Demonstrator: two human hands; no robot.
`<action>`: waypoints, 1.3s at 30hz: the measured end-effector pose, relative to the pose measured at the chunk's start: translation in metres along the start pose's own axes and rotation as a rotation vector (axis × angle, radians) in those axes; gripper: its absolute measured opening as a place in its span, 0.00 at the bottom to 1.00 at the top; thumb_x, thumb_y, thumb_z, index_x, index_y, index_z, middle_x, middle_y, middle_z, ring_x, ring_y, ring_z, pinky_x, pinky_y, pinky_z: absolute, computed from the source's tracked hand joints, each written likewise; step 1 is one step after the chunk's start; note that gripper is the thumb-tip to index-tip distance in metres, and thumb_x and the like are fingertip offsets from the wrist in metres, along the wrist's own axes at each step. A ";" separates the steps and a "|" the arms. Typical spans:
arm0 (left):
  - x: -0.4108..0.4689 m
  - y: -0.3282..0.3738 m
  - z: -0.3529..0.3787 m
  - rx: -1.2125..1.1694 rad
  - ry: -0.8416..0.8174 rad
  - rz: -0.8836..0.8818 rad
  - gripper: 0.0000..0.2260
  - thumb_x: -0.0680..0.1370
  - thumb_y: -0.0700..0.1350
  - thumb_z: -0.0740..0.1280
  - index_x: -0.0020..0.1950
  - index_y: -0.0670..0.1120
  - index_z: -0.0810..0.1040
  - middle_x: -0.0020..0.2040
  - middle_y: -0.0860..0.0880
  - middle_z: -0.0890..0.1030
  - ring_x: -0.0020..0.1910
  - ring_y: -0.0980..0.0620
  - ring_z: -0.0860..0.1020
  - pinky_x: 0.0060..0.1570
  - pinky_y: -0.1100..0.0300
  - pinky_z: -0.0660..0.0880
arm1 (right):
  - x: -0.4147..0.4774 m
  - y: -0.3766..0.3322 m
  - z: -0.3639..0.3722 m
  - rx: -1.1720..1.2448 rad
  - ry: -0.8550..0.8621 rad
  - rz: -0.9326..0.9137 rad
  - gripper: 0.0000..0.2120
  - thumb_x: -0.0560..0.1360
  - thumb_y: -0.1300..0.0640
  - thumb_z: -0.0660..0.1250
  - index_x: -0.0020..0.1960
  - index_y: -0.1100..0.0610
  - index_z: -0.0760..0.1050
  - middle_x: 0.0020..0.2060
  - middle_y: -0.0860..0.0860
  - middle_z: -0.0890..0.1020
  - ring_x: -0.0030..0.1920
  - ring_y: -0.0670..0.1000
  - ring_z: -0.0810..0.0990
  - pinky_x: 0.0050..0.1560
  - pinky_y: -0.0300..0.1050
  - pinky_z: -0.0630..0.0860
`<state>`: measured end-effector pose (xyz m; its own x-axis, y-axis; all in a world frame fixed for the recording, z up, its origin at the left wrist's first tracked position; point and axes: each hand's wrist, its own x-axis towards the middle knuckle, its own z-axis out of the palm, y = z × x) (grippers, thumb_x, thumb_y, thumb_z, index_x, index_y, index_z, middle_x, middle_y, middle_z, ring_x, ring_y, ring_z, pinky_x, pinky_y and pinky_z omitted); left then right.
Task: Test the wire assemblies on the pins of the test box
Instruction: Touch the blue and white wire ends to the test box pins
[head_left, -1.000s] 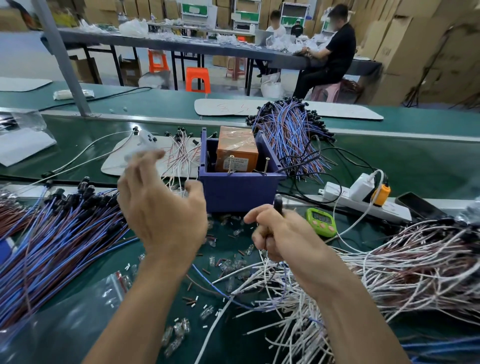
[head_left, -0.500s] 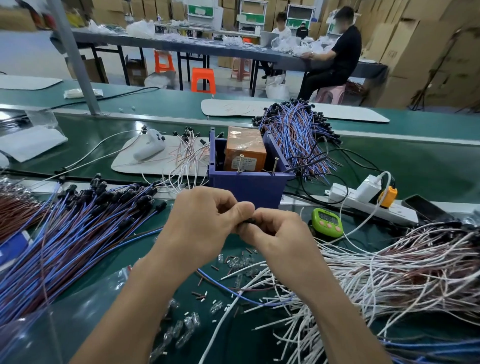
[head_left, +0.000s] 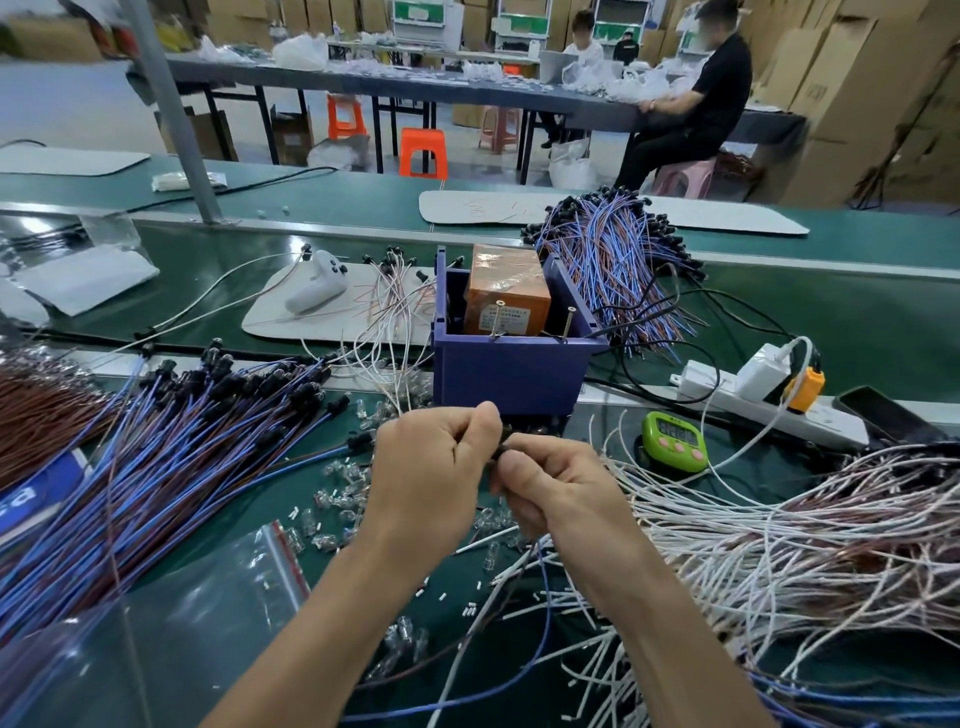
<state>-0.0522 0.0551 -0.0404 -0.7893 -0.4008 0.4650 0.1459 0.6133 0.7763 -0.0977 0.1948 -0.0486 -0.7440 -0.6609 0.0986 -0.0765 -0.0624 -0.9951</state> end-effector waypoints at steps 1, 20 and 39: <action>0.000 -0.002 -0.002 0.063 0.040 0.063 0.24 0.82 0.54 0.62 0.25 0.54 0.67 0.24 0.59 0.71 0.24 0.59 0.68 0.27 0.72 0.61 | 0.000 0.001 0.001 -0.012 0.008 -0.003 0.15 0.76 0.45 0.66 0.40 0.56 0.79 0.28 0.48 0.70 0.28 0.47 0.61 0.31 0.50 0.56; 0.010 -0.013 0.003 -0.091 -0.157 -0.379 0.23 0.74 0.58 0.64 0.23 0.47 0.66 0.21 0.54 0.63 0.23 0.53 0.59 0.27 0.58 0.59 | -0.002 0.003 0.006 0.085 0.061 0.021 0.12 0.77 0.55 0.66 0.36 0.53 0.78 0.26 0.49 0.65 0.28 0.47 0.59 0.30 0.45 0.54; 0.057 0.013 0.030 0.322 -0.608 -0.245 0.05 0.72 0.53 0.78 0.38 0.54 0.88 0.35 0.56 0.85 0.37 0.59 0.82 0.40 0.61 0.78 | -0.011 0.005 -0.008 -0.177 -0.091 0.325 0.14 0.68 0.55 0.70 0.40 0.67 0.77 0.27 0.50 0.70 0.28 0.48 0.63 0.29 0.41 0.59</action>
<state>-0.1131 0.0603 -0.0162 -0.9822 -0.1607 -0.0974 -0.1862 0.7620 0.6202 -0.0950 0.2080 -0.0544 -0.6869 -0.6891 -0.2309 0.0345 0.2864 -0.9575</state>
